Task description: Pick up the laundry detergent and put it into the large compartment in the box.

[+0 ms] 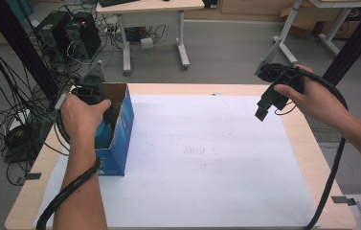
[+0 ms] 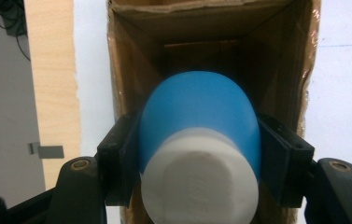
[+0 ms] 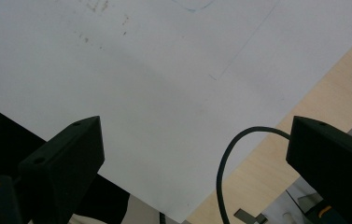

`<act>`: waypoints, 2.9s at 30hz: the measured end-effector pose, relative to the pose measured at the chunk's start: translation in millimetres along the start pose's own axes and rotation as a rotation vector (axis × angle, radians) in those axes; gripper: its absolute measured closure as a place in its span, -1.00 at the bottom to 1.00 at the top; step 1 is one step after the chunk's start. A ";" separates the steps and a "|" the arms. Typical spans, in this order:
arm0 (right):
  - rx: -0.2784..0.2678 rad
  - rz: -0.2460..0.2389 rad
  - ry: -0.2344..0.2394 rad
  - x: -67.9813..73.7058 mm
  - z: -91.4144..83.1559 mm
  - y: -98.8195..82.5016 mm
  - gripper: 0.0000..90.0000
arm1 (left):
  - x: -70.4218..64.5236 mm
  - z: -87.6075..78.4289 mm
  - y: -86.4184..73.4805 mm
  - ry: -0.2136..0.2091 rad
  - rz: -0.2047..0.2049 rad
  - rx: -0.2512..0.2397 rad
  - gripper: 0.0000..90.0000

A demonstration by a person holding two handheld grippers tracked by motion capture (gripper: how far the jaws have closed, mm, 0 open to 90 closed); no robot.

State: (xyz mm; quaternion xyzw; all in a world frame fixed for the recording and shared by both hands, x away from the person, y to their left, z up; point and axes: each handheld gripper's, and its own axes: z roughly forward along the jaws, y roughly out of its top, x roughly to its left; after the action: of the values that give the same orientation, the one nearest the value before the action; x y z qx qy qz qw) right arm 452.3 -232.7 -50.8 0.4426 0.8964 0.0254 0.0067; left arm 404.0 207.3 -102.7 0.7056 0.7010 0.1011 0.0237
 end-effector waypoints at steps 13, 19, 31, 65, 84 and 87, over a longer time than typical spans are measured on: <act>0.012 -0.003 -0.002 0.3 4.3 2.5 -0.91 | -1.9 15.3 -1.3 -0.004 0.006 0.007 -0.15; 0.010 -0.006 -0.005 0.5 6.3 2.6 -0.91 | -4.3 18.9 -2.7 0.002 0.011 -0.001 -0.15; 0.012 -0.009 -0.001 -0.2 6.6 2.2 -0.91 | -5.3 20.4 -1.8 0.004 0.002 0.000 -0.16; 0.009 -0.001 0.004 -0.6 8.1 -2.2 -0.91 | -6.8 -28.2 -13.1 0.023 -0.049 -0.060 -0.65; -0.003 0.013 0.010 -0.8 4.8 -7.0 -0.91 | -33.0 -82.8 -29.6 -0.016 -0.012 -0.134 -0.83; -0.008 0.009 0.012 -0.2 4.6 -7.0 -0.91 | -42.6 -86.7 -29.9 -0.019 0.003 -0.142 -0.84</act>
State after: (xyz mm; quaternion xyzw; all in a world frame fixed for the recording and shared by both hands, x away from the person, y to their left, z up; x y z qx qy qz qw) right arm 447.1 -236.9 -55.8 0.4465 0.8942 0.0316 0.0030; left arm 359.5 156.1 -27.8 0.7040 0.6908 0.1437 0.0803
